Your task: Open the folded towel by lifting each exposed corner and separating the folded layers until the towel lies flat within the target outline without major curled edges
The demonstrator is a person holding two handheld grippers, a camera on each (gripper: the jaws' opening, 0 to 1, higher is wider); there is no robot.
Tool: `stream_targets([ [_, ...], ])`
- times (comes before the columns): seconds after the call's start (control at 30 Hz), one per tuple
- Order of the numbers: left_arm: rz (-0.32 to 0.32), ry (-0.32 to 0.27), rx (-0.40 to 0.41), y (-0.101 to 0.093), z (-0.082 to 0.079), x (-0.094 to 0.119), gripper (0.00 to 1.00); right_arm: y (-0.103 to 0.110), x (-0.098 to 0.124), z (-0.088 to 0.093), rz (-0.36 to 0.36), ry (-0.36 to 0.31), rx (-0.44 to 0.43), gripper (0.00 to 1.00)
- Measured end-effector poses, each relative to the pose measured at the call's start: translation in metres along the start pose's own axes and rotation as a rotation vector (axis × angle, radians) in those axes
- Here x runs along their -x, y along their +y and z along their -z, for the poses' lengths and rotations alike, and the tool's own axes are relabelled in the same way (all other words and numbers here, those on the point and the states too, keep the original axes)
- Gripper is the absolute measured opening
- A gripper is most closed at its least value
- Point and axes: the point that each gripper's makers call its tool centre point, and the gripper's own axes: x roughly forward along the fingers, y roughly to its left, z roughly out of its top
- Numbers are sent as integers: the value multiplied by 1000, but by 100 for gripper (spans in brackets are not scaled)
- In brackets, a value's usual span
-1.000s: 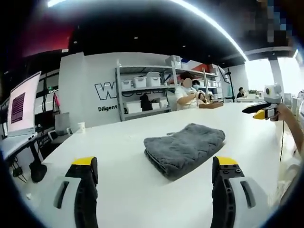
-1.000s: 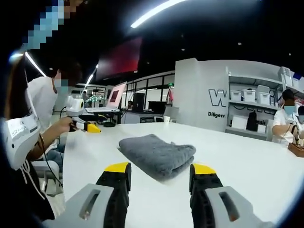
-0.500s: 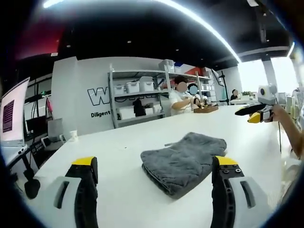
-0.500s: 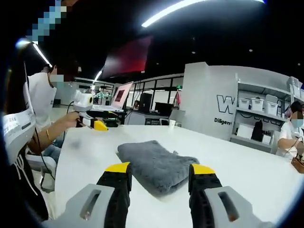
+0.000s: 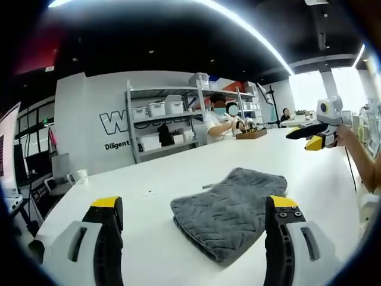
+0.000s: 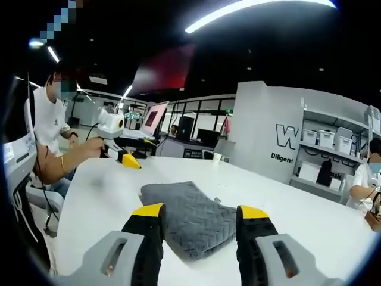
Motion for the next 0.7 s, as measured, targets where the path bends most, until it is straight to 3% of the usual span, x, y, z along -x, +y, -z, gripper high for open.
stream_targets([
  [0.1, 36, 2, 21, -5, 3, -8, 97, -5, -11, 12, -5, 13, -26, 42],
  [0.27, 25, 13, 7, 0, 7, -17, 97, -11, -23, 31, -9, 50, -72, 42],
  [0.5, 17, 23, 7, 10, 8, -34, 97, -20, -34, 34, 1, 34, -96, 41],
  [0.7, 18, 28, 40, 15, 8, -49, 96, -29, -46, 40, 22, 75, -55, 41],
])
